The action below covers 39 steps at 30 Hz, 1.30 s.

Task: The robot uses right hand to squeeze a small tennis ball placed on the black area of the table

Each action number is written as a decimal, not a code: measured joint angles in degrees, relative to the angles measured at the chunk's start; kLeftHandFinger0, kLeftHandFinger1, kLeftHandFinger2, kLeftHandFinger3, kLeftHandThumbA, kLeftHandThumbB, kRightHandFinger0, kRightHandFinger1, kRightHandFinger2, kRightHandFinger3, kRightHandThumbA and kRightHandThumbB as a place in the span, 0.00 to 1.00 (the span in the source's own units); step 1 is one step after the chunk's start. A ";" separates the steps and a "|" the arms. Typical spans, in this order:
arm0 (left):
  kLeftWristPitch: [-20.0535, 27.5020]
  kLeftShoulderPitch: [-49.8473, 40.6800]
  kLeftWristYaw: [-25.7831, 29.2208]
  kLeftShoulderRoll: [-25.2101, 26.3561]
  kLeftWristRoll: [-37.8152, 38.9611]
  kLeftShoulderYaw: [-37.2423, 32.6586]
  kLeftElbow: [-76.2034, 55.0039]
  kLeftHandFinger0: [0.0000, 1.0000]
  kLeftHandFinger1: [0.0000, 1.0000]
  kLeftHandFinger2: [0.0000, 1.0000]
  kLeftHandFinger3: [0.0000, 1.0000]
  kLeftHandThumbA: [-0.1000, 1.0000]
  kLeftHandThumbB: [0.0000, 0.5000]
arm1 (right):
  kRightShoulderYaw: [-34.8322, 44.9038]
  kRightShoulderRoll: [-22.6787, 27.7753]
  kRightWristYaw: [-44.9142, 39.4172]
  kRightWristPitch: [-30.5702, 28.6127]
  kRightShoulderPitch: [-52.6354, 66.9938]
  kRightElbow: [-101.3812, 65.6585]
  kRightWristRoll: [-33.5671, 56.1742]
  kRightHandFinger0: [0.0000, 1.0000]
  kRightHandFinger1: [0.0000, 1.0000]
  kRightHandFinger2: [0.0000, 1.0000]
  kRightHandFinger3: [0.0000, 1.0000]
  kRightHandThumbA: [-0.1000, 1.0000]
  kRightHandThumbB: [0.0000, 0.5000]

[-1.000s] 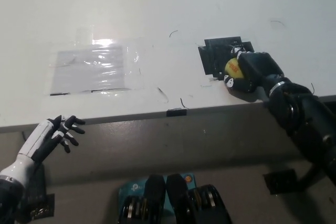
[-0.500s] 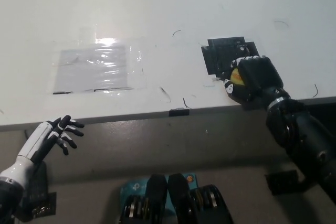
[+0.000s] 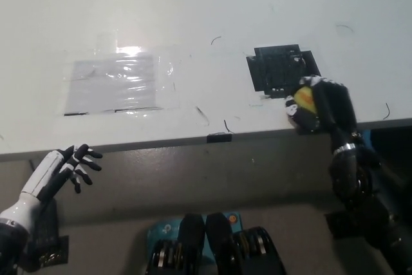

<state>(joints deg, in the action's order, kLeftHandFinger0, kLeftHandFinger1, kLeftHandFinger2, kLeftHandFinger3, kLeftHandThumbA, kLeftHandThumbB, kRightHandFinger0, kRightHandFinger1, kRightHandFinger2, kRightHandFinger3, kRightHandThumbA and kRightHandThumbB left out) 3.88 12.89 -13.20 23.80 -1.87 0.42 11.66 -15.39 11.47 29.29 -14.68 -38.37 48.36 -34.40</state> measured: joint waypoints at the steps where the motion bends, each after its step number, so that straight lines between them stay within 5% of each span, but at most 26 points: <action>1: 0.06 -0.05 0.00 0.00 0.00 0.01 0.00 0.27 0.35 0.46 0.55 0.97 0.32 | 2.18 -0.40 0.61 -0.48 0.31 -0.56 1.06 0.00 0.06 0.38 0.24 0.00 0.36; 3: 0.08 -0.10 0.00 0.00 -0.01 0.00 0.00 0.27 0.35 0.46 0.56 0.97 0.30 | 5.67 -0.96 0.88 -0.92 0.39 -1.81 2.99 0.00 0.08 0.41 0.25 0.00 0.39; 4: 0.08 -0.11 0.00 -0.01 -0.03 -0.01 0.00 0.27 0.35 0.46 0.56 0.98 0.34 | 7.25 -1.21 0.84 -0.89 0.40 -2.76 3.91 0.00 0.05 0.35 0.22 0.00 0.47; 6: 0.07 -0.13 0.01 -0.01 -0.07 -0.06 0.00 0.27 0.35 0.46 0.56 0.97 0.32 | 10.72 -1.75 0.58 -0.69 0.38 -5.71 6.33 0.00 0.00 0.26 0.18 0.00 0.47; 7: 0.07 -0.18 0.01 -0.01 -0.08 -0.07 0.00 0.26 0.35 0.47 0.55 0.96 0.29 | 12.75 -2.16 0.36 -0.66 0.36 -7.46 7.89 0.00 0.00 0.27 0.25 0.00 0.26; 9: 0.07 -0.31 0.01 -0.01 -0.08 -0.09 0.03 0.26 0.35 0.48 0.55 0.97 0.32 | 14.87 -2.69 -0.08 -0.44 0.33 -9.25 10.01 0.00 0.00 0.17 0.21 0.00 0.36; 15: 0.06 -1.09 0.02 -0.02 -0.10 -0.21 0.16 0.30 0.37 0.49 0.56 0.95 0.35 | 19.99 -4.58 -2.32 0.46 0.37 -13.65 16.72 0.00 0.00 0.02 0.12 0.00 0.43; 25: -0.06 -1.75 0.01 -0.01 -0.03 -0.09 0.00 0.28 0.36 0.48 0.57 0.93 0.28 | 25.72 -7.80 -7.17 4.33 0.49 -26.15 28.82 0.00 0.00 0.09 0.14 0.00 0.50; 31: -0.07 -1.76 0.02 -0.01 -0.08 0.10 -1.05 0.29 0.37 0.50 0.57 0.92 0.20 | 26.23 -11.34 -9.48 4.71 2.68 -39.10 35.01 0.00 0.00 0.05 0.10 0.00 0.41; 35: 0.00 -1.72 0.01 -0.01 -0.07 0.19 -1.14 0.30 0.37 0.49 0.59 0.94 0.24 | 26.84 -13.87 -10.13 5.35 5.42 -44.22 38.61 0.00 0.00 0.13 0.15 0.00 0.13; 39: 0.02 -1.73 0.01 0.00 -0.06 0.21 -1.11 0.30 0.37 0.49 0.58 0.92 0.22 | 27.20 -14.12 -10.39 6.05 7.36 -46.13 40.44 0.00 0.00 0.12 0.17 0.00 0.23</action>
<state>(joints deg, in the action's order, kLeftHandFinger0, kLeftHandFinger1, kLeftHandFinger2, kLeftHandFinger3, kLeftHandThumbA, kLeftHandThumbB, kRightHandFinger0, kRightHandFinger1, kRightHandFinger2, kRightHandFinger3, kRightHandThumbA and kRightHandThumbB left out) 3.90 11.16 -13.19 23.79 -1.93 0.63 10.55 11.81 -2.65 18.90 -8.63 -31.01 2.24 6.05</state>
